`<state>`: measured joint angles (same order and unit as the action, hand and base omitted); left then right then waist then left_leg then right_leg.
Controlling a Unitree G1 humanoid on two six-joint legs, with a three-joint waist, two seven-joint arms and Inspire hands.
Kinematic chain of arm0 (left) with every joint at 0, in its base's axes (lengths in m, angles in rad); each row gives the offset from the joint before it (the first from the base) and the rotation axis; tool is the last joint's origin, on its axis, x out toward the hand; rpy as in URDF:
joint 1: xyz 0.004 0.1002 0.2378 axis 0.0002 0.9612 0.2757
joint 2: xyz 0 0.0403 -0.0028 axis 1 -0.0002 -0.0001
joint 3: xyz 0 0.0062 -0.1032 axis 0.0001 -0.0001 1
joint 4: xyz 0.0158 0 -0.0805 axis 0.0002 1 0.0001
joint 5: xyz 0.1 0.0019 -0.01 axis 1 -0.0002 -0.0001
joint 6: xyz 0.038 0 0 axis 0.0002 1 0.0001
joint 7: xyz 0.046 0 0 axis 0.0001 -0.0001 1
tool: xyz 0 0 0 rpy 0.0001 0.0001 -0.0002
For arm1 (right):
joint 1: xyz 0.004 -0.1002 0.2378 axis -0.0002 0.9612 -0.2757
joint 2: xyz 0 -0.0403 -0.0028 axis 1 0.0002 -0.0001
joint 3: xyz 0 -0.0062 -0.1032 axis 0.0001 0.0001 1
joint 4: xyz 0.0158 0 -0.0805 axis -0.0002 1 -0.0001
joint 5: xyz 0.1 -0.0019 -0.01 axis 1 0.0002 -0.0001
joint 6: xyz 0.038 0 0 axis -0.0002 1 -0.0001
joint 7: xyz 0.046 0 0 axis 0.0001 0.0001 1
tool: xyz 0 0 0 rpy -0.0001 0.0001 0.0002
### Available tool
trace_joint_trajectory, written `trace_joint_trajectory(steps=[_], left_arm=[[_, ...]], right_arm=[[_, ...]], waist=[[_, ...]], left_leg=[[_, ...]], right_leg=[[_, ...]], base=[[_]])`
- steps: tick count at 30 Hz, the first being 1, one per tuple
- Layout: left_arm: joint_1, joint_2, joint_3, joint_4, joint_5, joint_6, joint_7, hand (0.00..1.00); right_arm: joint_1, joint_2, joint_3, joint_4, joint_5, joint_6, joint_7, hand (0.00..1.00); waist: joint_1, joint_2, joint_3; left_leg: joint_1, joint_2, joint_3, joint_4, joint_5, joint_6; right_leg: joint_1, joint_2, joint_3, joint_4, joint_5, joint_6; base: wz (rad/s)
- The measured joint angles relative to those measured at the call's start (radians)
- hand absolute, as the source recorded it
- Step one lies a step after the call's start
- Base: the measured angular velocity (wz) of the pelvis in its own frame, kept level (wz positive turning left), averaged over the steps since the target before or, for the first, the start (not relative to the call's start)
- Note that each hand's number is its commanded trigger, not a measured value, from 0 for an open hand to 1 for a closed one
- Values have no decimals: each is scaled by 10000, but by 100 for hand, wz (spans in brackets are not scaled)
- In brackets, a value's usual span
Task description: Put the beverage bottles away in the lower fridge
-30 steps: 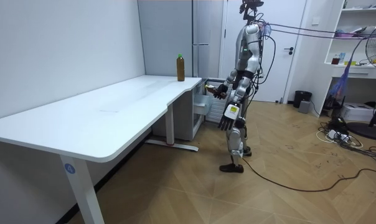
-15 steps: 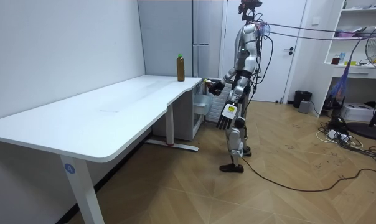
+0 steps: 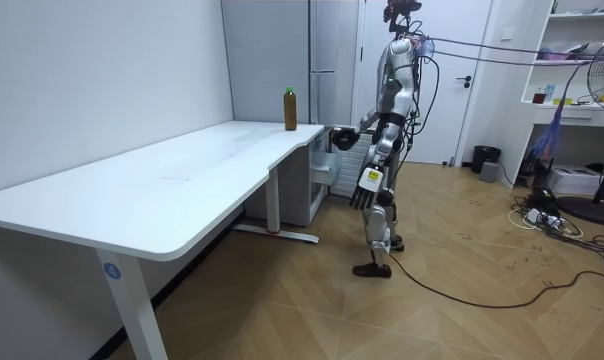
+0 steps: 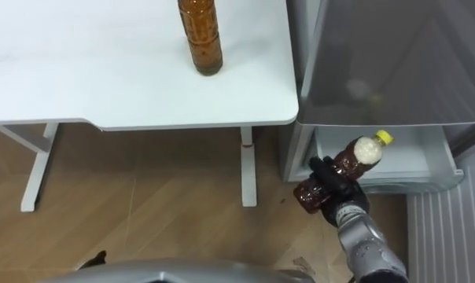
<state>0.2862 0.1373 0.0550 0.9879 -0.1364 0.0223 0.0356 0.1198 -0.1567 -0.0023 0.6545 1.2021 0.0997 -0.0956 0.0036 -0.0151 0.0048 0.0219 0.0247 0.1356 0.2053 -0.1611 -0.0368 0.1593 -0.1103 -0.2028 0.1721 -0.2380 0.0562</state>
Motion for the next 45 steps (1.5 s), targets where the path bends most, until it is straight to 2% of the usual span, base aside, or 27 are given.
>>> trace_joint_trajectory(steps=[3, 13, 19, 22, 25, 26, 28, 30, 33, 39, 45], left_arm=[[25, 3, -2, -47, -2, 181, 5, 0], [48, -3, -26, -78, 109, 431, 26, 0], [20, 8, 5, -74, 591, 446, -163, 0], [-134, 4, -12, -77, 875, 646, -216, 0], [-438, -1, -26, -29, 886, 852, -238, 0], [-605, 23, -85, 9, 886, 880, -243, 0], [-948, 84, -280, 159, 908, 876, -247, 0], [-1318, 167, -452, 413, 920, 879, -240, 0], [-1735, 430, -623, 587, 896, 913, -205, 0], [-2028, 458, -875, 645, 902, 907, -167, 0], [-2202, 485, -883, 924, 897, 820, -193, 0]], right_arm=[[1, -3, -7, 16, 852, -45, -46, 100], [2, -20, -28, 503, 2152, -157, -66, 100], [-65, -21, -646, 459, 2950, -390, -67, 100], [-387, -59, -1098, 465, 3799, -517, -107, 100], [-1156, -141, -1453, 820, 4024, -660, -144, 100], [-1768, -181, -1571, 1336, 4074, -731, -156, 100], [-2621, -240, -1687, 1974, 4094, -856, -162, 100], [-3503, -347, -1786, 2670, 4103, -791, -241, 100], [-3913, -455, -1852, 3024, 4236, -615, -104, 100], [-4984, -988, -1890, 4254, 4364, -499, -58, 100], [-5533, -1459, -1896, 4788, 4351, -340, -84, 100]], waist=[[1, 16, 1], [21, 132, -12], [31, 273, -16], [13, 337, -18], [9, 400, -39], [-13, 391, -29], [13, 360, 9], [-8, 346, 73], [-17, 244, 151], [45, 308, 154], [232, 301, 167]], left_leg=[[0, 0, -1, 5, 0, 0], [-8, 2, 0, 45, -1, 1], [-251, 1, -112, 228, -22, 25], [-676, 2, -246, 378, 6, 54], [-1187, 1, -314, 528, 65, 95], [-1386, 0, -315, 524, 141, 115], [-1719, 0, -318, 530, 250, 145], [-2002, -7, -344, 530, 350, 165], [-2501, -8, -388, 540, 476, 214], [-3368, -9, -374, 628, 639, 324], [-3951, 0, -306, 629, 814, 363]], right_leg=[[2, 0, -10, 0, 0, 0], [4, -4, -9, 14, 0, 0], [-103, -10, -118, 50, 0, 0], [-449, -7, -220, 158, 1, -1], [-954, -13, -214, 342, 6, -10], [-1159, -16, -216, 361, 40, -17], [-1553, -33, -215, 519, 63, -25], [-1878, -49, -229, 617, 106, -31], [-2382, -46, -241, 664, 221, -41], [-3248, -57, -175, 776, 402, -14], [-4044, -101, -41, 1176, 412, -32]], base=[[0], [0], [6], [13], [5], [0], [4], [3], [1], [0], [-3]])
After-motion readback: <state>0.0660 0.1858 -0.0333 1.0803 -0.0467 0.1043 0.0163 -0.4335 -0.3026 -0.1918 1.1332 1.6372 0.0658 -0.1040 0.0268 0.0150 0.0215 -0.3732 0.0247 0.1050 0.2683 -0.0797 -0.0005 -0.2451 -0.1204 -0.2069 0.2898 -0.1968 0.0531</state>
